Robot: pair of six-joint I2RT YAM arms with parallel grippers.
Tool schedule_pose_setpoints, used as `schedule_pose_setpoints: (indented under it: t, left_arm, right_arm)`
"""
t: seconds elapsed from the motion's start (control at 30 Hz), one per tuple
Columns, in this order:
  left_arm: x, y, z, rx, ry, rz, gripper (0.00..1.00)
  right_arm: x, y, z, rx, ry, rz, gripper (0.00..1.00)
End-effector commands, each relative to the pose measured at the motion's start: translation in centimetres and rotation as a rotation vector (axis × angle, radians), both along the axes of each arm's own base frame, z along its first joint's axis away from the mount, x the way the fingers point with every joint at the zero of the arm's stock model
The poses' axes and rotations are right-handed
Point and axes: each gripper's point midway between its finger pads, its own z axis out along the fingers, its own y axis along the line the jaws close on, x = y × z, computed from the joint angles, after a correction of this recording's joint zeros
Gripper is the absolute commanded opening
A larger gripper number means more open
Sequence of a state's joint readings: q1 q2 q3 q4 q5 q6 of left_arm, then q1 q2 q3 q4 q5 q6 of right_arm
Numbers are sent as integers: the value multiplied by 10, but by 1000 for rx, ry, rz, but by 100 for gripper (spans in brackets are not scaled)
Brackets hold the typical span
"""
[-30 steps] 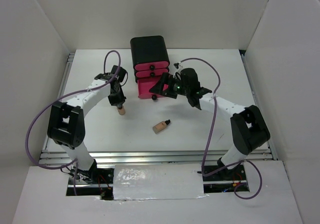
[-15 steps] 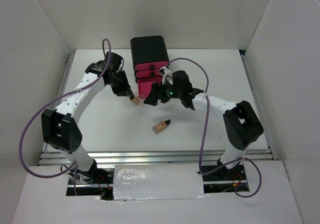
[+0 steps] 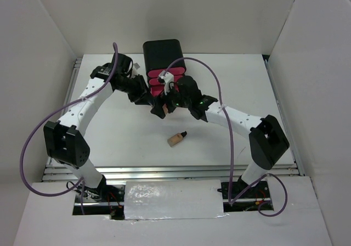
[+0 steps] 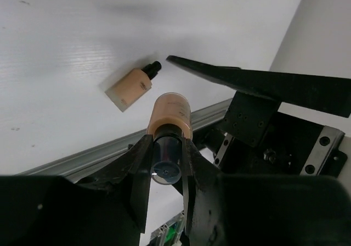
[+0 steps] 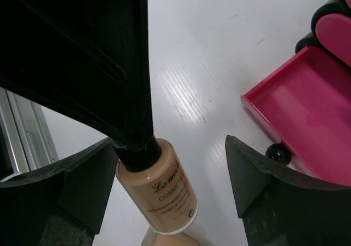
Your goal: Organize the makeup
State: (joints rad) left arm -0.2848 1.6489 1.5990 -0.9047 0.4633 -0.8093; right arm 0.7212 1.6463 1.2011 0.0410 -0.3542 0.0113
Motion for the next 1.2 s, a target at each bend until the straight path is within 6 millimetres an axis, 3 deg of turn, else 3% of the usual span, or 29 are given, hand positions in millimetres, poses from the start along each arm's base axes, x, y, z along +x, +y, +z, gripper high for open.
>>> schedule_pose_setpoints:
  t: [0.0,0.07,0.1,0.17,0.2,0.27,0.37,0.4,0.47,0.57,0.63,0.67,0.73,0.77,0.8,0.83,0.97,1.0,1.17]
  left_arm:
    - [-5,-11,25,-116,-16,-23,0]
    - [-5,-10,24,-119,-15,-22,0]
    - [-4,-10,23,-110,-15,-18,0]
    - [0,-6,24,-91,-26,-9,0]
    - [1,-4,23,-81,-28,-2,0]
    - [8,0,24,-63,-47,14,0]
    - [19,5,26,-36,-64,42,30]
    - [25,7,27,-21,-83,60,59]
    - [35,11,37,-11,-122,94,99]
    - [52,29,48,79,-163,173,99]
    - [58,54,55,169,-167,262,99]
    - [58,63,58,194,-168,295,99]
    - [56,79,68,225,-198,355,99]
    - [55,86,70,229,-211,372,99]
    - [48,90,73,228,-226,378,100]
    - [48,93,74,229,-244,381,99]
    - [29,97,68,236,-244,363,99]
    - [24,97,60,244,-226,351,99]
    - [4,108,57,278,-263,351,99]
  right_arm:
    - [3,3,25,-6,-88,35,82]
    - [0,0,21,-20,-77,40,69]
    - [-1,0,22,-20,-78,44,58]
    - [-2,-1,23,-25,-76,45,48]
    - [-2,-2,23,-27,-75,42,35]
    - [-4,-3,25,-20,-71,40,27]
    - [-10,2,29,8,-37,61,9]
    - [-12,4,29,23,-10,61,0]
    - [-11,7,23,46,37,38,0]
    - [1,11,14,84,107,-37,0]
    - [17,12,14,134,173,-112,0]
    - [24,13,4,138,213,-146,0]
    - [44,11,9,188,261,-253,0]
    - [54,11,1,187,282,-310,0]
    - [60,9,-5,183,332,-376,0]
    - [77,8,8,203,308,-450,0]
    - [108,5,-27,109,372,-629,0]
    - [115,5,-20,121,355,-655,0]
    - [141,-9,-40,51,322,-791,0]
